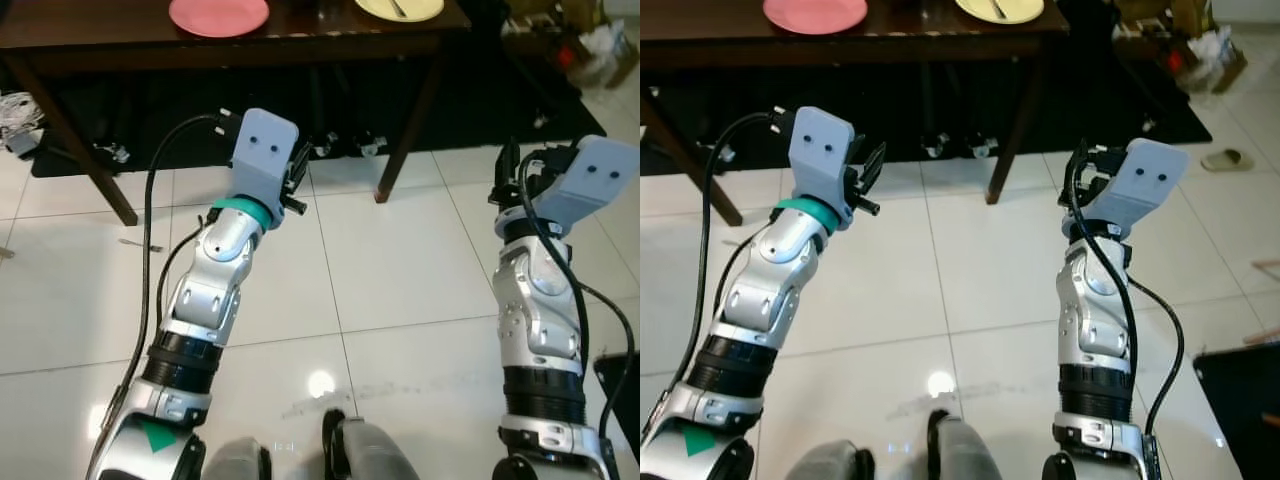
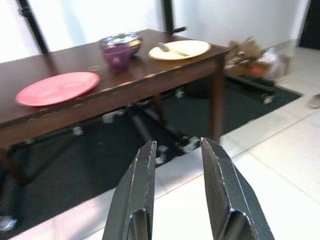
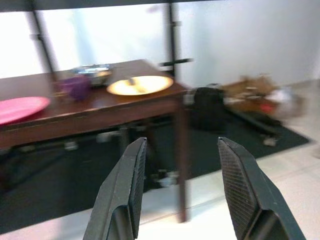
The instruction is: Setting the table
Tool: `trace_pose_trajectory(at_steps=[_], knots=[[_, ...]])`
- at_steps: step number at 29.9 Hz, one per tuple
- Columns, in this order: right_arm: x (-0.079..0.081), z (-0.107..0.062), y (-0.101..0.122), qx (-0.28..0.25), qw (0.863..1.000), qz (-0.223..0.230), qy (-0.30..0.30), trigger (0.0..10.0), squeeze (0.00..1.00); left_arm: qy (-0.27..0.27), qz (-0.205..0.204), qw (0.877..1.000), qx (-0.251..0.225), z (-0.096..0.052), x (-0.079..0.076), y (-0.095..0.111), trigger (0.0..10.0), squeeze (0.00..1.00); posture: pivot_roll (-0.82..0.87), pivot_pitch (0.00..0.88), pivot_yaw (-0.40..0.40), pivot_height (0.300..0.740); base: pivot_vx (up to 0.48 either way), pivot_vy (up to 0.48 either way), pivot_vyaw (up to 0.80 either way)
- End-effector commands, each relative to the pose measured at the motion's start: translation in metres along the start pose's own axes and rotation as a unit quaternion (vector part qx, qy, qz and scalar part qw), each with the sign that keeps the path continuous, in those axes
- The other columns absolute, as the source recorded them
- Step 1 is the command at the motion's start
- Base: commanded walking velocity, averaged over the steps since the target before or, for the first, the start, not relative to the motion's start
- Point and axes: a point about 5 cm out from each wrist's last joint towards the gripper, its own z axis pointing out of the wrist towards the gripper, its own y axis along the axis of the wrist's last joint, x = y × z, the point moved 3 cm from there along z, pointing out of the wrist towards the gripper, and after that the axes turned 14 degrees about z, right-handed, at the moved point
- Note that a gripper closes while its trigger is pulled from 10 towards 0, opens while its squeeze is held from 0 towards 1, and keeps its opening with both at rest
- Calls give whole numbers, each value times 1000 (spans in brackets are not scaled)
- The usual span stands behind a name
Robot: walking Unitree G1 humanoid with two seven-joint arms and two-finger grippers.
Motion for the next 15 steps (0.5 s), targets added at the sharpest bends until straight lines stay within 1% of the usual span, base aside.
trace_pose_trajectory(at_steps=[1, 9, 15], knots=[[-6, -1, 1, -2, 1000, -5, -7, 10000, 0, -5, 0, 1000, 4, 0, -5, -2, 10000, 0, 124, 112, 34, 740, 480, 0, 0], [-6, 1, 2, -2, 1000, -7, -7, 10000, 0, -8, -1, 1000, 3, 1, -7, -1, 10000, 0, 110, 103, 33, 740, 480, 0, 0], [-6, 0, -1, 4, 1000, 0, -9, 10000, 0, -12, 1, 1000, 1, 1, -8, -1, 10000, 0, 107, 96, 39, 740, 480, 0, -800]])
